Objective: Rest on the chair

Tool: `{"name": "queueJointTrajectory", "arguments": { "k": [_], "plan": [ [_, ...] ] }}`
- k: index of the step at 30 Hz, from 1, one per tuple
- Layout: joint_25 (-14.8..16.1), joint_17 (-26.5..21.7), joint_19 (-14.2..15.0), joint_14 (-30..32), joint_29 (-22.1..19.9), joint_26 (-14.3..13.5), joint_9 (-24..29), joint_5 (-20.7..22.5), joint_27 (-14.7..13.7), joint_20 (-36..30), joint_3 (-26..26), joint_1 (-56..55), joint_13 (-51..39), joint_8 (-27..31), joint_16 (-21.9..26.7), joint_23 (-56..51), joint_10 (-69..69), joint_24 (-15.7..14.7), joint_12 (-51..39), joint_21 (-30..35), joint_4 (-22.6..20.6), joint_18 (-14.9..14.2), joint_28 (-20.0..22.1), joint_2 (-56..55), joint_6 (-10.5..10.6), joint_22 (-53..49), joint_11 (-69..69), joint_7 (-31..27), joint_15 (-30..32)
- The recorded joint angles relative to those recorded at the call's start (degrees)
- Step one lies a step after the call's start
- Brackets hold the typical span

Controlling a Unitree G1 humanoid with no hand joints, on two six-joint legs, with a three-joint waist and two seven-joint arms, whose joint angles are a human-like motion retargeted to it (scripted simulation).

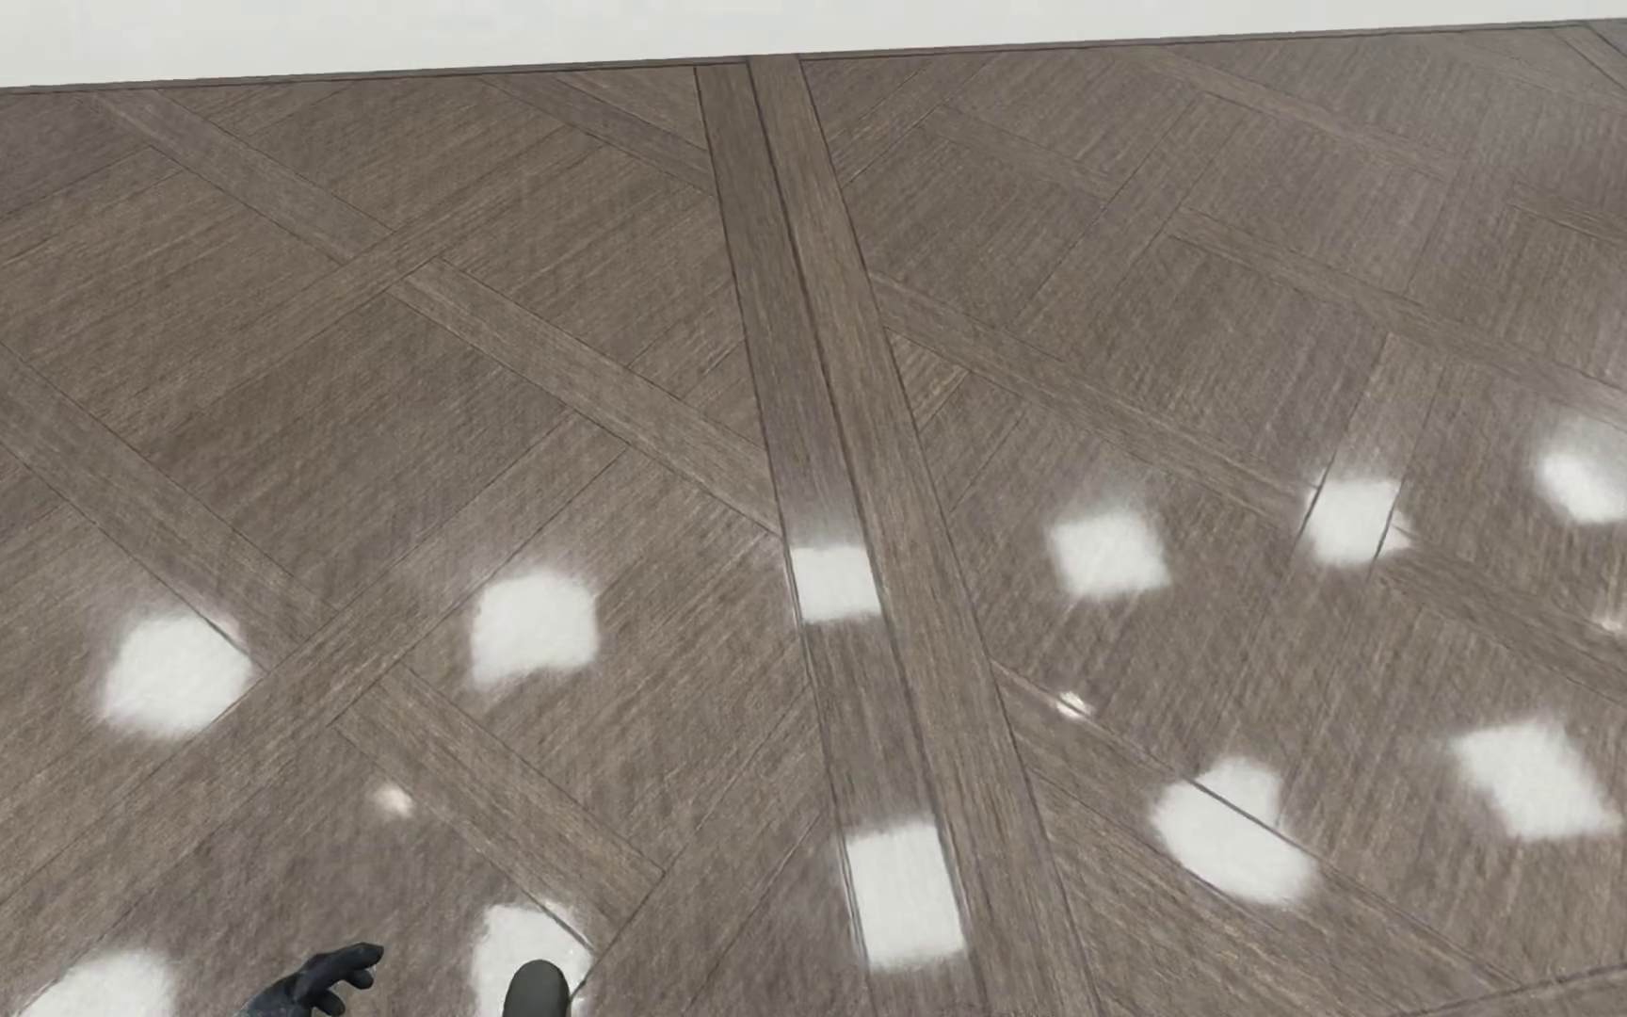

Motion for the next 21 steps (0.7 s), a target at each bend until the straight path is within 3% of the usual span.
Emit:
{"name": "queueJointTrajectory", "arguments": {
  "k": [1,2,3,6,12,15,18,21],
  "plan": [
    [0.22,-0.39,-1.35,-4.36,-0.84,-0.04,0.93,1.01,-0.13,-1.06,0.30,-1.23,-0.18,-0.71,-0.24,-0.80,3.33,0.28,-1.36,-0.52,-1.95,0.79,-0.13,0.34,-0.05,0.69,-1.04,0.28,0.14],
    [0.77,-0.62,-2.24,-10.97,-1.05,0.19,1.23,2.04,-0.09,-2.06,0.83,-2.27,0.09,-0.83,-0.17,-1.43,8.19,1.88,-1.78,-1.08,-3.82,3.54,-0.63,0.55,0.29,0.44,-2.96,0.28,1.60],
    [-0.41,-0.02,0.56,-15.11,-3.76,-1.41,3.16,2.41,-4.14,-5.10,1.17,-1.17,-0.81,-1.82,-0.16,-0.29,11.62,1.46,-2.99,0.07,-5.43,6.18,0.29,1.98,-0.26,1.04,-5.80,1.57,3.58],
    [-2.71,1.25,-0.74,-20.41,-0.28,-1.82,3.98,3.76,-3.62,-4.80,1.18,2.06,-2.15,-3.85,1.00,0.99,18.26,3.41,-4.32,-0.30,-8.76,10.37,-2.11,2.24,-0.30,0.26,-10.77,5.77,6.05],
    [-3.32,2.71,-2.40,-20.07,0.50,-1.29,4.12,4.71,-3.58,-5.56,-0.15,10.56,-4.55,-4.21,1.63,0.77,8.81,3.49,-7.20,0.36,-11.42,11.74,-2.54,-3.47,0.20,0.99,-8.97,7.45,6.16],
    [-3.16,1.90,-2.10,-19.92,-1.05,-1.20,5.13,4.61,-4.66,-5.98,-0.46,12.68,-4.60,-4.95,0.60,-0.37,4.02,3.53,-8.18,0.90,-11.50,12.63,-1.89,-3.98,1.97,0.91,-7.78,7.60,6.07],
    [-3.19,1.58,-2.20,-18.09,-0.02,-0.65,6.05,2.99,-3.98,-6.33,-0.67,11.78,-5.26,-4.47,0.88,-1.35,4.46,4.85,-8.58,0.48,-12.76,12.23,-2.92,-7.23,1.37,-0.38,-1.43,7.20,5.29],
    [-4.93,1.08,-1.14,-21.12,0.75,-0.66,8.26,2.35,-3.32,-6.26,-0.63,7.27,-7.24,-0.27,1.55,-3.22,11.77,5.61,-10.29,1.38,-13.24,12.11,-2.35,-13.87,1.29,-1.32,9.18,6.25,3.65]
  ]
}}
